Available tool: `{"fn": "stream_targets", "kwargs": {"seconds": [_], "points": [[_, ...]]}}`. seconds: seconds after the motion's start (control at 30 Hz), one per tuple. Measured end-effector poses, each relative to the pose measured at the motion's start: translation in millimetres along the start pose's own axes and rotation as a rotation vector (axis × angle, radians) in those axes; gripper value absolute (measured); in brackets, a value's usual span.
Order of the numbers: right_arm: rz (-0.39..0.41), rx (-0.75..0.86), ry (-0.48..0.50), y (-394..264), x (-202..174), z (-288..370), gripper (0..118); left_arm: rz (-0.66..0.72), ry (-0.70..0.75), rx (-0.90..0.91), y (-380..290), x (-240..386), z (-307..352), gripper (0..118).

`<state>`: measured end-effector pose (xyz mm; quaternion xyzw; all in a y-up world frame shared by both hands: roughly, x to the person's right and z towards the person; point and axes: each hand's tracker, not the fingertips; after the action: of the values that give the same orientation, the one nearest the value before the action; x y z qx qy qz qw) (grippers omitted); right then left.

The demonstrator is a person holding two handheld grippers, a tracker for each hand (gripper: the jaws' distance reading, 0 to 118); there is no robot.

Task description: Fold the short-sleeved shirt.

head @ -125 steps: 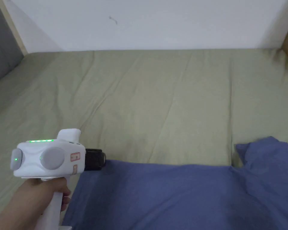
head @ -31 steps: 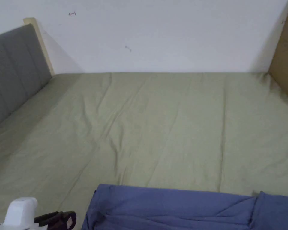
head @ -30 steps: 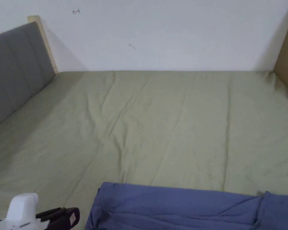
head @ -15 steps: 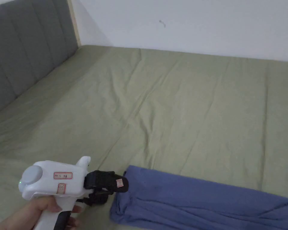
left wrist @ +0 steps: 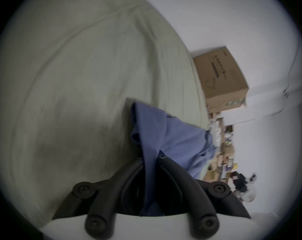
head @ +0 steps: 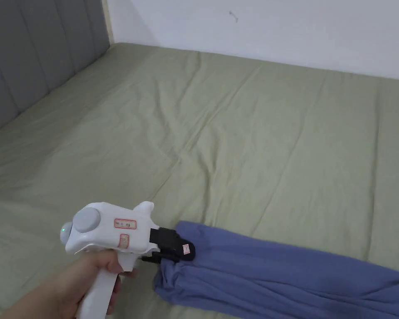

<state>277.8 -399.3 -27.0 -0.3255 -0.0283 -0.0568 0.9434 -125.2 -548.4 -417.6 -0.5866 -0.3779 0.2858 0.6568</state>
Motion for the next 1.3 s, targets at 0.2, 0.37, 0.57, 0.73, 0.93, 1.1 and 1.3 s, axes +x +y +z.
{"fn": "stream_targets", "kwargs": {"seconds": [0.2, 0.37, 0.57, 0.73, 0.93, 1.1, 1.3], "points": [[-0.017, 0.012, 0.008, -3, 4, 7, 2, -0.129, 0.068, 0.025, 10, 11, 27, 4], [-0.033, 0.044, 0.005, -6, 11, 21, 2, -0.181, 0.247, 0.038, 17, 34, 78, 4], [-0.06, 0.074, 0.02, -18, 17, 33, 2, -0.043, 0.445, 0.078, -8, 67, 135, 4], [-0.086, 0.07, 0.036, -30, 22, 35, 2, -0.094, 0.454, 0.092, -4, 145, 134, 4], [-0.099, 0.101, 0.056, -37, 30, 46, 2, -0.127, 0.396, 0.016, -9, 225, 56, 4], [-0.14, 0.126, 0.063, -46, 40, 56, 2, -0.181, 0.433, -0.099, -8, 254, -37, 4], [-0.157, 0.123, 0.066, -62, 46, 67, 2, -0.167, 0.484, -0.179, -13, 260, -146, 9]]}}
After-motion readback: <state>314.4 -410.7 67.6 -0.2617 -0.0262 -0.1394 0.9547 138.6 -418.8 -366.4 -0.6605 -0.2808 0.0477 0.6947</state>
